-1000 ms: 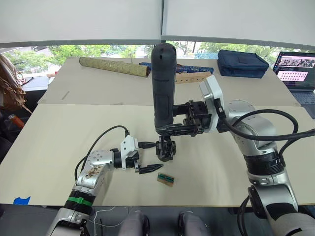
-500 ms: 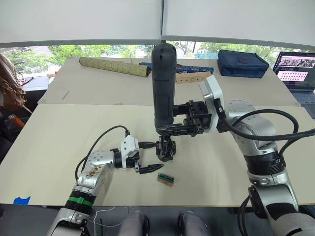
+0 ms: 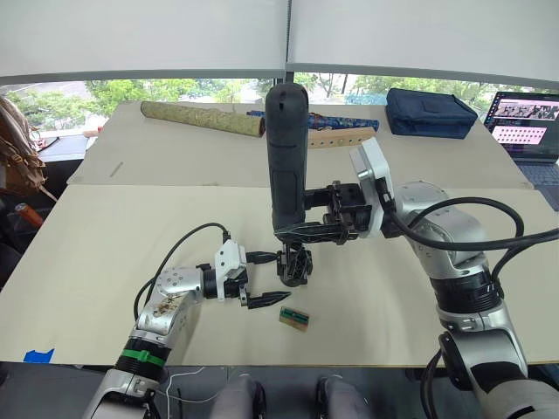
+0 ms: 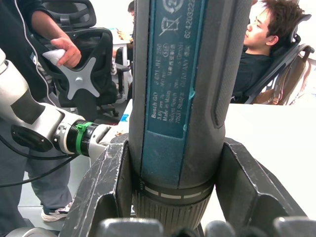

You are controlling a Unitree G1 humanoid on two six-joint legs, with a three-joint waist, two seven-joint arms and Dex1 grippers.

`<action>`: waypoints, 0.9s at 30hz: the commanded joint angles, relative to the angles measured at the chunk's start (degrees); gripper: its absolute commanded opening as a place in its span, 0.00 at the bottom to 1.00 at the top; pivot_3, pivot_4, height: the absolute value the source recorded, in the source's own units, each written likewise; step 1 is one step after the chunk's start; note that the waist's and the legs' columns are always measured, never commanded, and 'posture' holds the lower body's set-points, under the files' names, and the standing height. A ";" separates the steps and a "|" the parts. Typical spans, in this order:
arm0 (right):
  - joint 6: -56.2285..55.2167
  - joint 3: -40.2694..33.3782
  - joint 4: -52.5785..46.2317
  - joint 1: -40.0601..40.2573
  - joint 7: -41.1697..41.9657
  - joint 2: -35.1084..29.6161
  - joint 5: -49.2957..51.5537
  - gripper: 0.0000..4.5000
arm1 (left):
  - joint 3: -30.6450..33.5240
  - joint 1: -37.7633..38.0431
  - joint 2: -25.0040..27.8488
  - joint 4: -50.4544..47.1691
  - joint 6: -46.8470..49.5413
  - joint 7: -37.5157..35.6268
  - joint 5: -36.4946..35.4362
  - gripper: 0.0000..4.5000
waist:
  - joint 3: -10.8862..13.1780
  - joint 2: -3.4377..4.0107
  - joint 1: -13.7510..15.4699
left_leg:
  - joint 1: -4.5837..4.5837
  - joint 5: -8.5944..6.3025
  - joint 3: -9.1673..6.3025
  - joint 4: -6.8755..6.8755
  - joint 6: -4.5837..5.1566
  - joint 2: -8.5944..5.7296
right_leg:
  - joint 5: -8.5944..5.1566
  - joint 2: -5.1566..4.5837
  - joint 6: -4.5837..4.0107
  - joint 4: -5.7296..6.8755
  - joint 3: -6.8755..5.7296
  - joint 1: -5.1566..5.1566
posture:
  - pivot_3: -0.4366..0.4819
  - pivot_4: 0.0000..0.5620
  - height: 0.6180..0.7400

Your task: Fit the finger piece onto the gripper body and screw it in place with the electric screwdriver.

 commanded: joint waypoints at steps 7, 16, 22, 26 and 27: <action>-0.75 -0.80 -1.31 -0.44 -0.33 -0.15 0.13 0.43 | -1.02 -1.60 -0.52 1.72 -1.01 1.23 2.30 1.00 | 0.00 0.00 0.03 | 0.01 0.00 0.00 0.00 0.00 0.00 | 0.00 0.00 0.00 0.00 0.00 0.01 | 0.48 0.27 1.00; -0.60 -0.86 -1.45 -0.79 -0.37 -0.30 0.17 0.43 | -3.50 -6.05 -3.08 8.45 -2.47 1.28 5.60 1.00 | 0.00 0.00 0.04 | 0.01 0.00 0.00 0.01 0.00 -0.04 | 0.00 0.00 0.00 0.01 -0.01 0.02 | 0.48 0.27 1.00; -0.50 -0.88 -1.64 -0.81 -0.48 -0.43 0.16 0.43 | -3.93 -7.67 -4.16 10.89 -3.19 0.16 5.82 1.00 | 0.00 0.00 0.02 | 0.01 0.00 0.01 0.01 0.00 -0.04 | 0.00 0.00 0.00 0.01 -0.01 0.02 | 0.48 0.27 1.00; -0.58 -0.86 -1.61 -0.77 -0.50 -0.48 0.07 0.43 | -3.83 -8.16 -4.63 11.79 -3.23 -0.14 5.76 1.00 | 0.00 0.00 0.09 | 0.01 0.00 0.00 0.02 0.01 -0.04 | 0.00 0.00 0.00 0.02 -0.01 0.02 | 0.48 0.27 1.00; -0.59 -0.86 -1.62 -0.75 -0.50 -0.50 0.05 0.43 | -3.83 -8.24 -4.75 11.86 -3.14 -0.25 5.70 1.00 | 0.00 0.00 0.09 | 0.01 0.00 0.00 0.03 0.01 -0.04 | 0.00 0.00 0.00 0.02 -0.01 0.03 | 0.48 0.27 1.00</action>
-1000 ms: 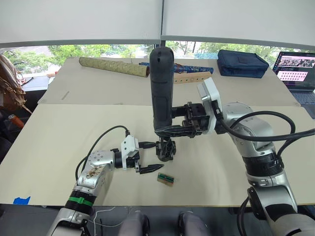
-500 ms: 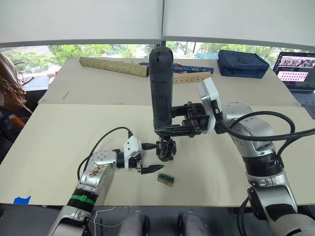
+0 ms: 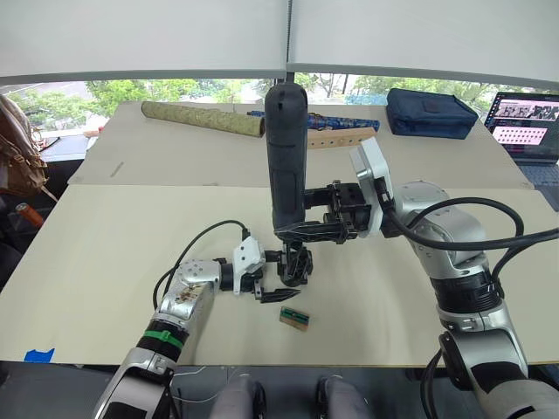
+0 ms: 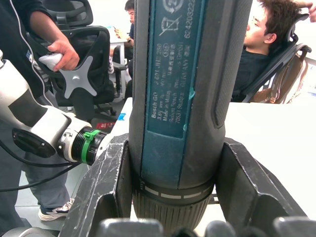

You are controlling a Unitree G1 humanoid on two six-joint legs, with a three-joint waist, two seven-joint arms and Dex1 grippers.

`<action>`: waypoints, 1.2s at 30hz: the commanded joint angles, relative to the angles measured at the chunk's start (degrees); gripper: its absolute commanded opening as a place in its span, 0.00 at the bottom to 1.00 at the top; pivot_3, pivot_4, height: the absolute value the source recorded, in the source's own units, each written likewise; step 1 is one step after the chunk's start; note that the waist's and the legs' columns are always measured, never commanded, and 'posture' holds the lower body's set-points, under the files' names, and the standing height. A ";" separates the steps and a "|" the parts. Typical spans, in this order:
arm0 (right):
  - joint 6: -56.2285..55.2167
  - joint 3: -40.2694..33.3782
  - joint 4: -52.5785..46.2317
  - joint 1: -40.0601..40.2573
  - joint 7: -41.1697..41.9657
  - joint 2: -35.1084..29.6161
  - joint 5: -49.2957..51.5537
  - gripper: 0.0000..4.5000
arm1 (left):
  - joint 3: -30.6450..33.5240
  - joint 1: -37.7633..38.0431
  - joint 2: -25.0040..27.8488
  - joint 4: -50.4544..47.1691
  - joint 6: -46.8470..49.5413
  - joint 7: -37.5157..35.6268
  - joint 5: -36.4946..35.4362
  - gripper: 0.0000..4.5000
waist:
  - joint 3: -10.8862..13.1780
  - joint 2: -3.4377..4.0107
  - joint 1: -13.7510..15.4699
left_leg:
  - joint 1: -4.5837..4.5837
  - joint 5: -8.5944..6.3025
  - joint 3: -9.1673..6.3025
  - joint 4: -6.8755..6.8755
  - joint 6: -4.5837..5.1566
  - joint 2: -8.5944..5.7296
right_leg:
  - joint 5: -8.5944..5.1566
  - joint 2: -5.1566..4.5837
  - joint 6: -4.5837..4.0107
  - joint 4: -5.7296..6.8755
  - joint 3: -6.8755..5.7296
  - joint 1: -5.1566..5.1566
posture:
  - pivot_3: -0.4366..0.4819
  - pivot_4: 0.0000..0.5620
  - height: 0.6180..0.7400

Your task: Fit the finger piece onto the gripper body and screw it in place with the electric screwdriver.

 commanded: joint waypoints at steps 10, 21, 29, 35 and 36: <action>-0.67 -0.75 -1.98 0.05 -0.43 -0.67 0.08 0.43 | -0.79 -0.91 -0.45 0.83 -0.27 -0.56 1.36 0.71 | 0.00 0.00 -0.01 | 0.01 0.00 0.00 0.00 0.00 0.01 | 0.00 0.00 0.00 0.01 0.00 0.00 | 0.48 0.27 1.00; -0.68 0.17 -3.00 2.15 -1.36 -0.55 -0.41 0.43 | -1.21 -0.38 -0.56 1.34 -0.95 0.10 2.66 0.51 | 0.00 0.00 -0.01 | 0.05 0.00 -0.01 0.00 0.00 0.02 | 0.00 0.00 0.00 0.03 0.00 0.03 | 0.48 0.27 1.00; 0.44 1.49 -2.63 3.88 -2.54 -1.00 -1.53 0.43 | -1.03 -0.51 -0.43 1.77 -0.83 0.43 2.69 0.51 | -0.01 0.00 -0.01 | 0.10 0.00 -0.02 0.01 0.00 0.04 | 0.00 0.00 0.00 0.07 0.01 0.06 | 0.48 0.27 1.00; 0.96 2.87 -2.41 5.27 -3.36 -1.19 -2.25 0.43 | -0.85 -0.58 -0.41 2.08 -0.57 0.15 2.71 0.51 | -0.07 -0.01 -0.02 | 0.18 0.00 -0.02 0.02 0.00 0.06 | 0.00 -0.01 0.00 0.15 0.02 0.11 | 0.48 0.27 1.00; 0.68 3.21 -2.46 5.61 -3.48 -1.05 -2.48 0.43 | -0.82 -0.58 -0.42 2.06 -0.49 0.11 2.68 0.51 | -0.09 -0.02 -0.01 | 0.20 0.00 -0.03 0.02 0.00 0.06 | 0.00 -0.01 0.00 0.19 0.03 0.11 | 0.48 0.27 1.00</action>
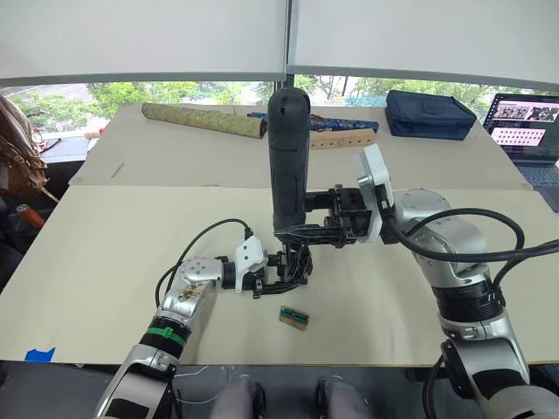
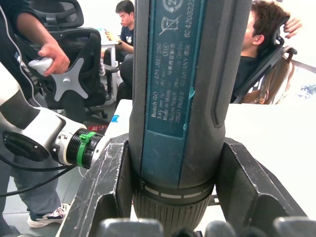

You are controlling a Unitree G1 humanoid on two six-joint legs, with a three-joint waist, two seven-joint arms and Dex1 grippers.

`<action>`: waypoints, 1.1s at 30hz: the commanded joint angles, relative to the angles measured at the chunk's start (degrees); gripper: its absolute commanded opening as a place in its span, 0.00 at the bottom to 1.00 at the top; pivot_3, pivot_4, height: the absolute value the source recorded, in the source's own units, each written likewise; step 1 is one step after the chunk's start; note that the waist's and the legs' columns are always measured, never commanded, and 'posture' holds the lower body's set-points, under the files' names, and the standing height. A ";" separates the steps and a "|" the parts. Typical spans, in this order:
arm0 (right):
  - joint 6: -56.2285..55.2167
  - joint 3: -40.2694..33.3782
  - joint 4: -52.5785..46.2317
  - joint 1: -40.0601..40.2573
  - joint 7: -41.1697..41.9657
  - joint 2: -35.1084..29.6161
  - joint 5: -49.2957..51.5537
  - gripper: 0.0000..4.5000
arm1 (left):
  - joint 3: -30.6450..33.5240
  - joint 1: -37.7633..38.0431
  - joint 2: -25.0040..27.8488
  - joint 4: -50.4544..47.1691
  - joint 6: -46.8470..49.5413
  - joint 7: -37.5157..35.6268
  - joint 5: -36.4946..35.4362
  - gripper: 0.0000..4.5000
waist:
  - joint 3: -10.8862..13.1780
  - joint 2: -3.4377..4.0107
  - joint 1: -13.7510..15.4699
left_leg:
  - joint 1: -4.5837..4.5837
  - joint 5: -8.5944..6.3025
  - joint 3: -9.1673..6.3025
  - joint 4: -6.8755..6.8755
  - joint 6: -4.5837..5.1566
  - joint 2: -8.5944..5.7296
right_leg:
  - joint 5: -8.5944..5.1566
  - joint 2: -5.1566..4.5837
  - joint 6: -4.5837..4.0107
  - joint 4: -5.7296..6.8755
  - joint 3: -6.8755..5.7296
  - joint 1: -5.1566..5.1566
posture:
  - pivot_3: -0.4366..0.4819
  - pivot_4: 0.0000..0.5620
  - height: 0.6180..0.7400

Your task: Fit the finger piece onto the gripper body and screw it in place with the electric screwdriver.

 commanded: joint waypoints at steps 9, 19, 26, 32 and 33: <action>-0.81 5.48 1.42 3.44 -0.01 -0.69 -4.25 0.43 | -0.64 0.48 -0.13 0.59 1.45 -0.45 -0.03 0.51 | -0.20 -0.07 -0.01 | 0.07 0.00 -0.01 -0.01 0.00 0.02 | 0.00 0.00 0.00 0.07 0.01 0.02 | 0.48 0.27 1.00; -1.81 4.05 1.96 2.37 -0.20 -0.53 -3.42 0.43 | -0.56 0.80 0.08 0.07 2.36 -0.60 -0.13 0.51 | -0.34 -0.13 -0.03 | 0.08 0.00 -0.02 -0.02 -0.01 0.04 | 0.00 0.00 -0.01 0.07 0.02 0.02 | 0.48 0.27 1.00; -2.85 -1.35 0.22 -1.37 2.14 0.51 2.70 0.43 | -0.39 0.83 0.10 0.49 2.23 -0.56 -0.25 0.51 | -0.34 -0.14 -0.05 | 0.03 0.00 -0.02 -0.02 0.00 0.03 | 0.00 -0.01 -0.01 0.07 0.02 -0.05 | 0.48 0.27 1.00; -1.68 -5.47 -1.67 -4.44 3.08 -0.17 7.65 0.43 | -0.61 0.34 0.48 2.04 1.78 0.57 0.90 0.51 | -0.31 -0.15 0.00 | -0.15 0.00 -0.01 -0.02 0.00 0.02 | 0.00 -0.01 -0.01 0.03 0.00 -0.17 | 0.48 0.27 1.00; -2.02 -6.10 -1.98 -4.65 3.45 -0.28 8.10 0.43 | -0.62 0.16 0.54 2.56 1.52 0.68 1.10 0.51 | -0.30 -0.16 0.00 | -0.14 0.00 -0.01 -0.02 0.00 0.02 | 0.00 -0.01 -0.01 0.03 0.00 -0.16 | 0.48 0.27 1.00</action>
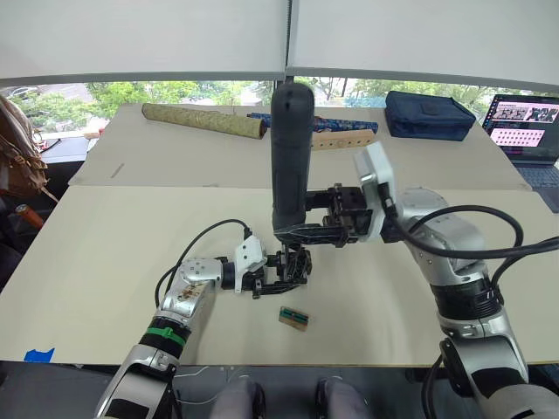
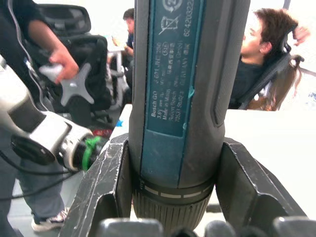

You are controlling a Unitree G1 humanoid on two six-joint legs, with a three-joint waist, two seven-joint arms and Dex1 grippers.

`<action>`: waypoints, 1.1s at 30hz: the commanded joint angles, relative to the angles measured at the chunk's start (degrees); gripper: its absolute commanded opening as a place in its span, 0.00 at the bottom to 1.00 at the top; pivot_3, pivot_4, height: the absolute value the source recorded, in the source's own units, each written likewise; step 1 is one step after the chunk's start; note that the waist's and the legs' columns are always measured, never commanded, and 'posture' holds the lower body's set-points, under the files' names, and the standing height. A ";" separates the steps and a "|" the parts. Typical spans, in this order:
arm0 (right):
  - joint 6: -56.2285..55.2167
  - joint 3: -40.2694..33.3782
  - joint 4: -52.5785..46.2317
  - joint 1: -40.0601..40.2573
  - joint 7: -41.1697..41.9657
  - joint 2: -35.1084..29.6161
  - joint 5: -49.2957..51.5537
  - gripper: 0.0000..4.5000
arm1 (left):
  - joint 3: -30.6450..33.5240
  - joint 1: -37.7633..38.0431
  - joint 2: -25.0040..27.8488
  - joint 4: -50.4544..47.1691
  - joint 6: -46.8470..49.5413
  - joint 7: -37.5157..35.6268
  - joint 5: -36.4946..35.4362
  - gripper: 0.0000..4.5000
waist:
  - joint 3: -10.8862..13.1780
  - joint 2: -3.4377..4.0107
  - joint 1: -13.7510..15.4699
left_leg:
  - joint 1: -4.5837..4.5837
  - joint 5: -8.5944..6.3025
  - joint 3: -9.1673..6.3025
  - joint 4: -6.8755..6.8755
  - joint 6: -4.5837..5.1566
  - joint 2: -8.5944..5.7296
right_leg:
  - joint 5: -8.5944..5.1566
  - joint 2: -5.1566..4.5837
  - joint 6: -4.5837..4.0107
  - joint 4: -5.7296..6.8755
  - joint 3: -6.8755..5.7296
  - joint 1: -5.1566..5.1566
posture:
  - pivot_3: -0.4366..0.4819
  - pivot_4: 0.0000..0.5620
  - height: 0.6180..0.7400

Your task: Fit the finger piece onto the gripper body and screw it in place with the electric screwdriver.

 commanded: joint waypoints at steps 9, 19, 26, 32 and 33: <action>-1.94 -6.92 -4.85 -1.85 2.39 -1.20 5.54 0.43 | -1.14 -1.22 0.48 5.63 0.72 1.90 2.81 0.51 | 0.00 -0.01 0.04 | 0.09 -0.01 -0.02 0.02 0.01 -0.02 | 0.01 -0.07 -0.02 0.01 0.00 0.03 | 0.48 0.27 1.00; 4.72 -9.78 -11.98 -5.05 -1.80 -3.95 13.27 0.43 | 1.14 2.05 4.83 3.15 1.82 -0.07 1.13 0.99 | 0.00 -0.01 -0.42 | 0.17 0.01 -0.06 -0.04 -0.02 0.00 | 0.01 -0.14 -0.05 0.07 -0.02 -0.03 | 0.48 0.27 1.00; 7.09 -18.09 -15.64 1.69 -5.22 -13.25 15.83 0.43 | 8.62 8.76 14.88 -1.73 -1.46 -8.26 -6.48 0.99 | 0.01 0.00 -1.92 | 0.24 0.02 0.05 -0.32 -0.07 0.09 | -0.03 -0.22 -0.12 0.05 -0.03 -0.12 | 0.48 0.27 1.00; 4.50 -26.89 -18.71 16.25 -4.12 -20.06 13.57 0.43 | 16.86 13.51 22.77 -9.29 4.20 -16.68 -17.57 0.99 | 0.17 0.02 -0.85 | 0.06 0.01 0.04 -0.33 -0.08 0.12 | -0.07 -0.28 -0.17 -0.27 -0.21 -0.17 | 0.48 0.27 1.00; 3.82 -28.63 -18.86 19.31 -3.87 -20.57 13.13 0.43 | 17.84 14.27 24.06 -10.52 4.36 -16.81 -17.82 0.99 | 0.19 0.00 -0.49 | 0.03 -0.02 0.03 -0.32 -0.04 0.10 | -0.06 -0.30 -0.16 -0.37 -0.23 -0.12 | 0.48 0.27 1.00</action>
